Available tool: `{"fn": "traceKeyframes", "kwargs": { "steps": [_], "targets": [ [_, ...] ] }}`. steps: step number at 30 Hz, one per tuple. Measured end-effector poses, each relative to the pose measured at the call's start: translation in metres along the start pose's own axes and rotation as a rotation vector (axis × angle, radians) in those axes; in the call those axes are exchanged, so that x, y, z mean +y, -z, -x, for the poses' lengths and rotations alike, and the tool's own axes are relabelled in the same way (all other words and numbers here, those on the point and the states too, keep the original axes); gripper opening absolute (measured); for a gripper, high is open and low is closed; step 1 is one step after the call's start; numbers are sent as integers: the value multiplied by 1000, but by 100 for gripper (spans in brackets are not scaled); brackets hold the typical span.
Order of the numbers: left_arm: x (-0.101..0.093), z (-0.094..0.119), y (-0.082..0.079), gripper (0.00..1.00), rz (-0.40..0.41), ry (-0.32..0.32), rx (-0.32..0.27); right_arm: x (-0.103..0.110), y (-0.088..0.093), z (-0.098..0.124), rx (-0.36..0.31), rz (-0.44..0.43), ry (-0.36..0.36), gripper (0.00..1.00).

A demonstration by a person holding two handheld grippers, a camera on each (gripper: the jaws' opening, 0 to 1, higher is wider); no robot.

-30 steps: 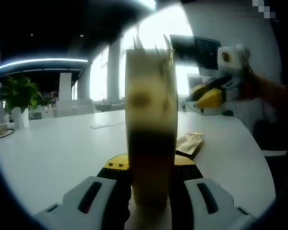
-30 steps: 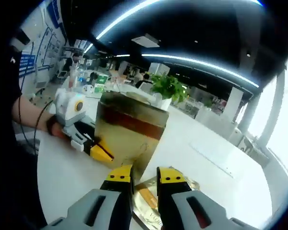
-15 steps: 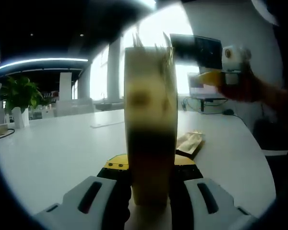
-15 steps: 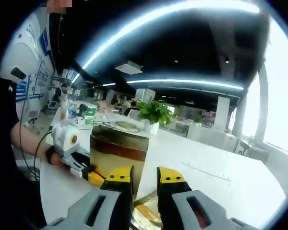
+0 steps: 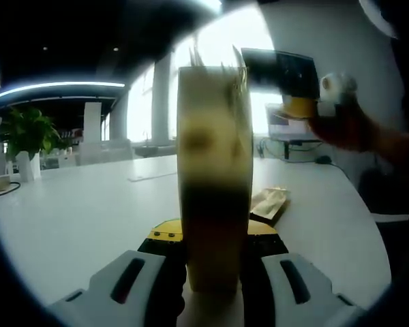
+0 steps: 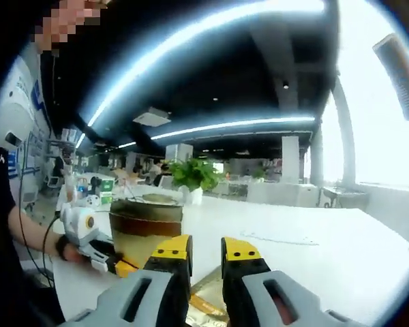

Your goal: Extract single mask from mask box in order stack masks on table

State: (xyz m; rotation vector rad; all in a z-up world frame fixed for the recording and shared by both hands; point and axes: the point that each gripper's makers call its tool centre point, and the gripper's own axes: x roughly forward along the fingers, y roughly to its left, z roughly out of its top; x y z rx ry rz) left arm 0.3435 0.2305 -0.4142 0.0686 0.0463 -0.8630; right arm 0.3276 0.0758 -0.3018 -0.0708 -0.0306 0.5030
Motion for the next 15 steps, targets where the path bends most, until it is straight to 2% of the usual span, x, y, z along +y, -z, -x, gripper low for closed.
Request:
{"fn": "traceKeyframes", "kwargs": {
  "steps": [6,15],
  "targets": [
    [-1,0,0,20,-6,0,0,4,6,1,27,15,-8,13],
    [0,0,0,20,-3,1,-1,6,-1,0,17,21,-7,12]
  ]
}}
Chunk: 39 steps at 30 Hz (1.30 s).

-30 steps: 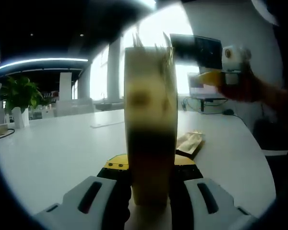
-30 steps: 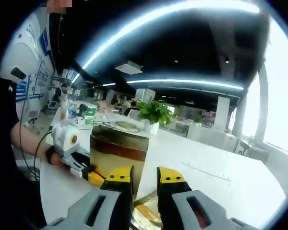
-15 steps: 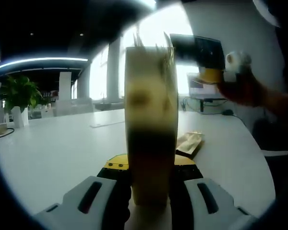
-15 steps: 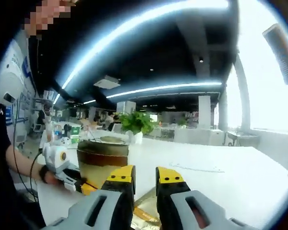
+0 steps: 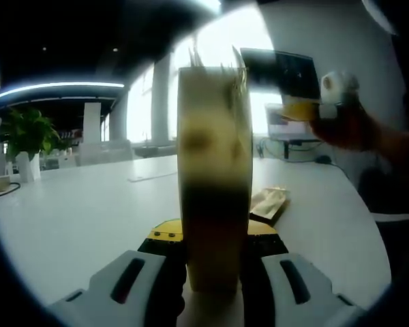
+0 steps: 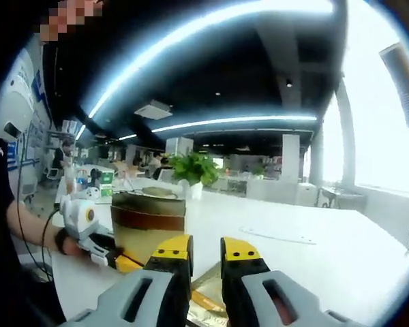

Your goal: Extract single mask from mask box in order stack masks on table

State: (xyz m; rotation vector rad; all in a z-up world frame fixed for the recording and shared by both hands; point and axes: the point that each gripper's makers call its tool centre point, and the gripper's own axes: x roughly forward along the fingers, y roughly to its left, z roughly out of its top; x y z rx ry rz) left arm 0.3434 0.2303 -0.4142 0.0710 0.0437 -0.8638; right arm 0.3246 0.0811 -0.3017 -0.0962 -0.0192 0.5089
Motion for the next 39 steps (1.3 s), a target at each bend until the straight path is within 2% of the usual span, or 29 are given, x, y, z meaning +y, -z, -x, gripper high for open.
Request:
{"fn": "traceKeyframes", "kwargs": {
  "steps": [6,14,21,24,28,31,36,39],
  "targets": [
    [0,0,-1,20,1,-2,-3,-2,-2,1,8,21,-1,12],
    [-1,1,-1,20,8,2,-6,-3,-13,3,-8,73,-15,11],
    [-1,1,-1,19,8,2,-3,-2,-26,3,-26,84,-43,11],
    [-1,1,-1,19,8,0,-2,4,-32,-2,-24,125,-81,11],
    [-2,2,-1,19,12,3,-1,16,-41,-9,-11,227,-162,11],
    [-1,1,-1,19,13,3,-2,20,-53,-16,-9,248,-193,11],
    [-1,1,-1,20,11,2,-3,22,-64,-24,-1,307,-218,11],
    [-1,1,-1,20,12,5,-4,26,-70,-28,-5,309,-247,11]
  ]
}}
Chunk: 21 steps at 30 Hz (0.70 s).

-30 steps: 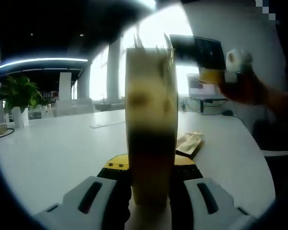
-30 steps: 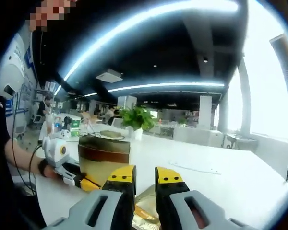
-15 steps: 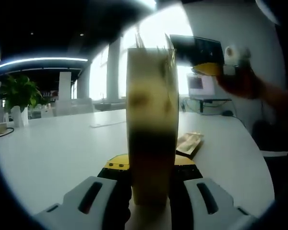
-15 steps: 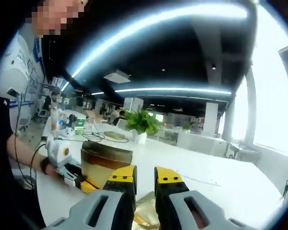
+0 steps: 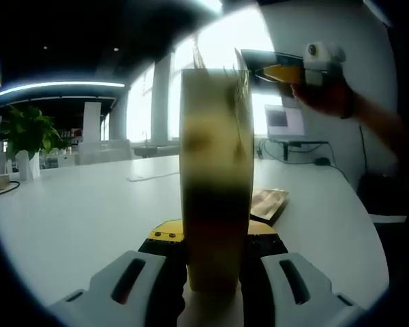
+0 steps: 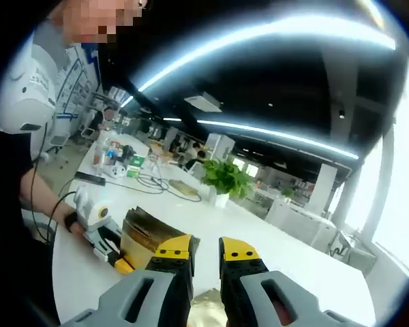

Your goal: Extract single mask from mask box in order stack masks on table

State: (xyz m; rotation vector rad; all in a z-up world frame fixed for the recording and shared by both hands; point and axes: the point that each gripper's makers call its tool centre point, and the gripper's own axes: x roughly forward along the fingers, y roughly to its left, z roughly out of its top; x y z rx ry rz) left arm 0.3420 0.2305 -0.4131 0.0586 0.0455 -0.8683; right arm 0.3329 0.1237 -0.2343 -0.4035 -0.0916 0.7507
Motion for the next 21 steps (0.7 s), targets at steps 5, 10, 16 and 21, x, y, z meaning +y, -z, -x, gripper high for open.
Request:
{"fn": "traceKeyframes", "kwargs": {
  "steps": [5,10,16,21],
  "targets": [
    [0,0,0,20,2,0,0,8,-9,-12,29,61,-72,11],
    [0,0,0,20,0,-2,0,15,-14,-24,100,180,-173,11],
    [0,1,0,20,-1,-2,-1,17,-24,-32,98,172,-222,11],
    [1,1,1,20,-4,-4,-1,22,-24,-35,106,191,-252,11]
  ]
}}
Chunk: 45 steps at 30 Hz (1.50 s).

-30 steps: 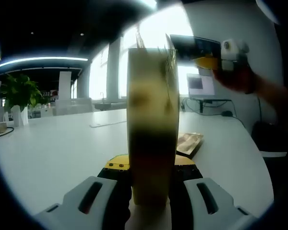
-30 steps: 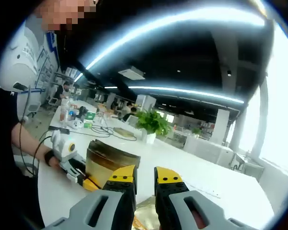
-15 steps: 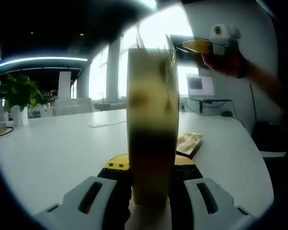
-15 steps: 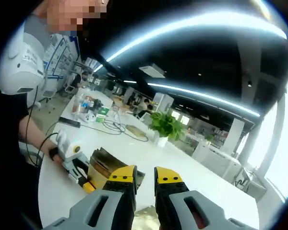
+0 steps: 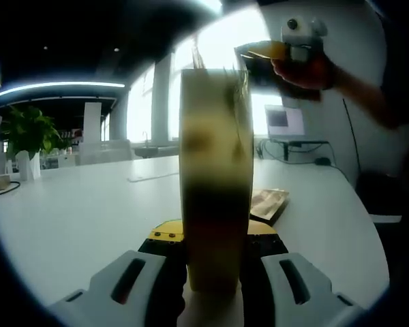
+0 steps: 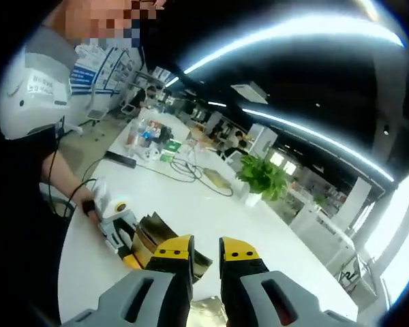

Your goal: Extract single mask from mask box in order stack masks on table

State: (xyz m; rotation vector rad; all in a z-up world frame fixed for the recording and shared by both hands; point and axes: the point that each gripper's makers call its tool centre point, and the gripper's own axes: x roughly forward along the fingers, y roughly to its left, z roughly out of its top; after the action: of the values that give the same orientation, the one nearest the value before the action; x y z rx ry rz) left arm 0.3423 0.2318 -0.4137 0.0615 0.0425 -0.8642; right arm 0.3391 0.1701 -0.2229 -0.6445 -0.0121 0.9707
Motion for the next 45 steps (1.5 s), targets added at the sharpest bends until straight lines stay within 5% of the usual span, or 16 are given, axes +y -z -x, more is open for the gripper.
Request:
{"fn": "traceKeyframes", "kwargs": {
  "steps": [16,31,45],
  "targets": [
    [-1,0,0,20,-4,-2,-1,20,6,-18,145,231,-257,12],
    [-1,0,-1,20,-3,-1,-1,50,3,-30,190,383,-480,10],
    [0,1,0,20,-5,-1,-2,66,12,-38,251,450,-600,7]
  ]
}}
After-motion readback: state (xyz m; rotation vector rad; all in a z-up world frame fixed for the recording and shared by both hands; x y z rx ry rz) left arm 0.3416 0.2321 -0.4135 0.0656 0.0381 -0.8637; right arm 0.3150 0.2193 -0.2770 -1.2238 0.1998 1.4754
